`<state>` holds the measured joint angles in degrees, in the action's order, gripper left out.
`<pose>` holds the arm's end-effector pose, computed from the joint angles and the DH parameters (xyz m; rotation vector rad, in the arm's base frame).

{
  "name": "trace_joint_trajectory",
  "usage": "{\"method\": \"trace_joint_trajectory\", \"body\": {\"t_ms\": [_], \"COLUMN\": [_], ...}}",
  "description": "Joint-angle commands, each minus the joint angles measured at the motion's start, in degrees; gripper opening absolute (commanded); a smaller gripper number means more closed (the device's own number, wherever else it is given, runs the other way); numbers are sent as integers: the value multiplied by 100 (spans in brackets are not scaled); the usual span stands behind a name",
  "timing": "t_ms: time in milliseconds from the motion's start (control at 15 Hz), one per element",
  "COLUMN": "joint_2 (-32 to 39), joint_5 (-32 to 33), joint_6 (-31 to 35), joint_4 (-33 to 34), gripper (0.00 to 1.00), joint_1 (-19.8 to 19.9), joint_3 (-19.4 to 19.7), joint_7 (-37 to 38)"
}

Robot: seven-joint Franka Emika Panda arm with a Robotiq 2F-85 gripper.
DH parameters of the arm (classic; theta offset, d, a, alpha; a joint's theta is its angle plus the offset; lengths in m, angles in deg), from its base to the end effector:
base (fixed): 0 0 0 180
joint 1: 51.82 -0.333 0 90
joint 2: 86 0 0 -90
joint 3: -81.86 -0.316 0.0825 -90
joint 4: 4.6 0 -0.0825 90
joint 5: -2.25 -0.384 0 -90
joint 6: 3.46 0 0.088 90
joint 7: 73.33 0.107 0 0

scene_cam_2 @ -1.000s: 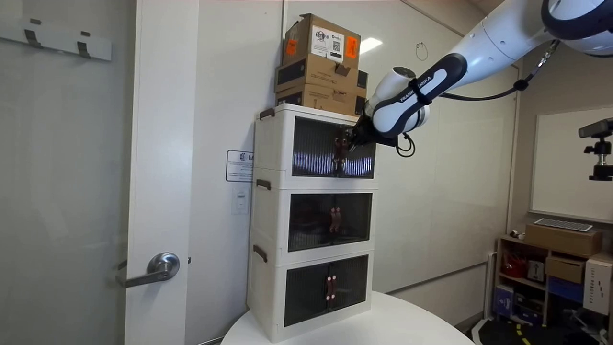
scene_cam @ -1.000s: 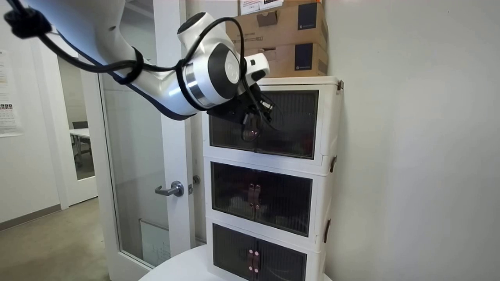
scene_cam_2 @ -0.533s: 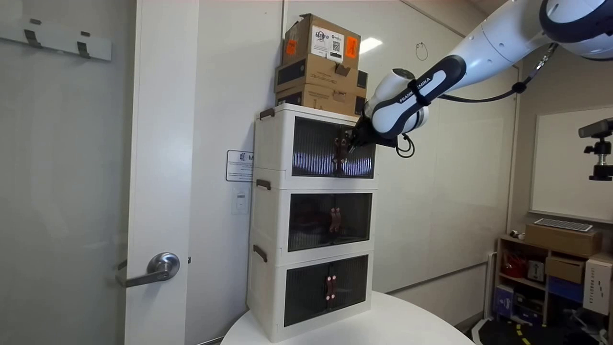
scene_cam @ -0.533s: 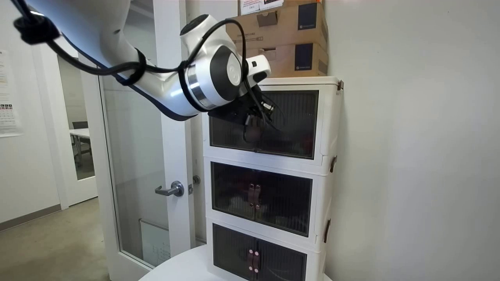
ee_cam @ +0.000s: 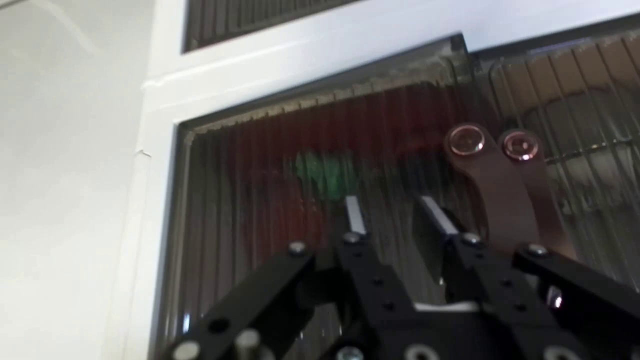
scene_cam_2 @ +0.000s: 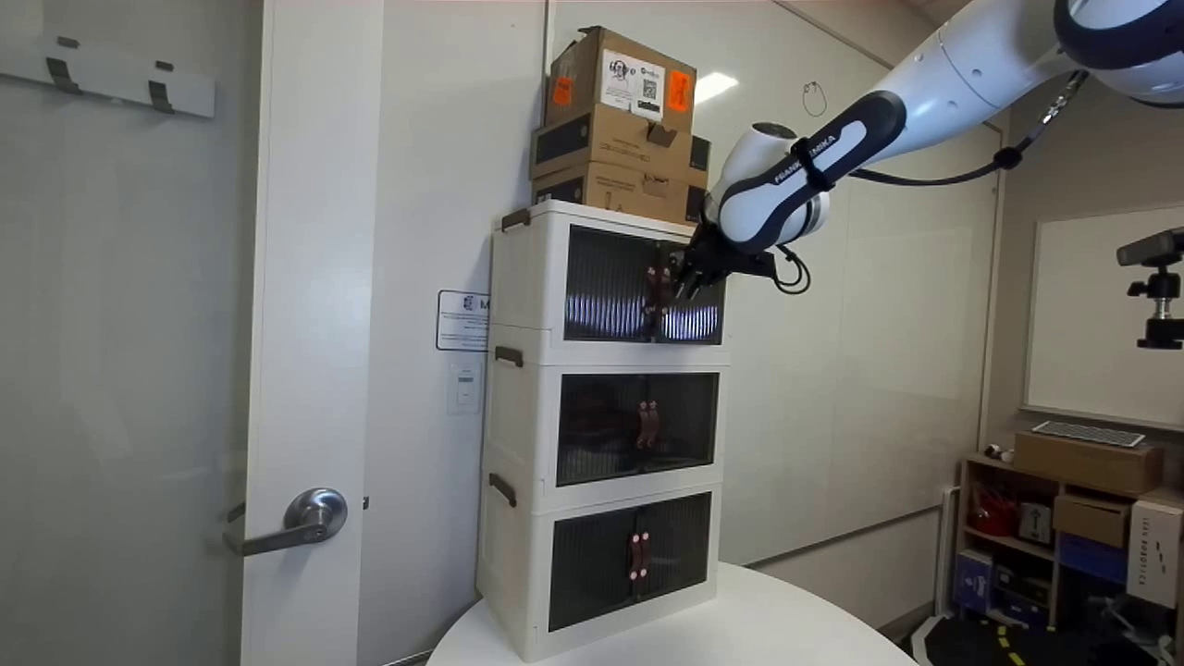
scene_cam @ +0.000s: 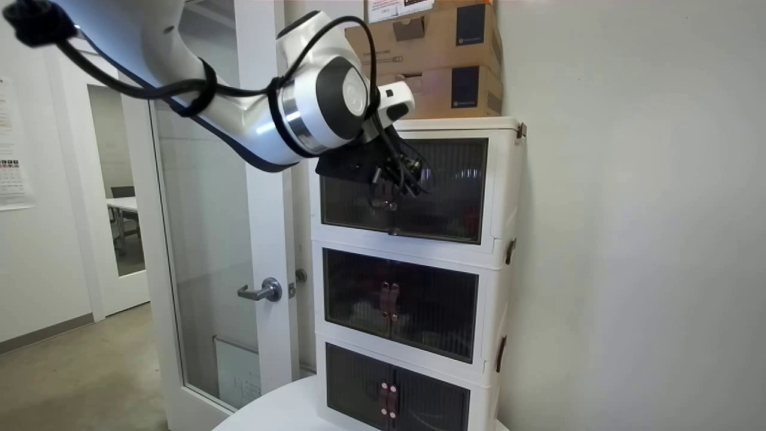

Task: Close the top cabinet doors

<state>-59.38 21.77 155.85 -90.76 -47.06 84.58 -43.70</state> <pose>0.7349 -0.0743 0.4938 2.7345 -0.5052 1.2354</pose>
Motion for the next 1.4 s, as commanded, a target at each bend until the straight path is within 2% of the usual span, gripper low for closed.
{"method": "trace_joint_trajectory", "body": {"t_ms": [0, 267, 333, 600, 800, 1000, 1333], "joint_2": [-548, -1073, -1178, -1517, -1753, -2037, -2851], "joint_5": [-7, 317, 185, -129, -441, -795, -1154], "joint_6": [-1558, -3344, -3756, -5071, -5698, -6176, -6643], "joint_4": [-133, -249, -289, -593, -990, -1367, -2018], "gripper": [63, 92, 100, 100, 100, 100, 100], "joint_1": [-25, -152, -341, -368, -420, -410, -306], "joint_3": [-29, 97, 293, 123, -4, -117, -122], "joint_7": [-309, -224, -402, -1002, -1447, -2116, -3731]}}
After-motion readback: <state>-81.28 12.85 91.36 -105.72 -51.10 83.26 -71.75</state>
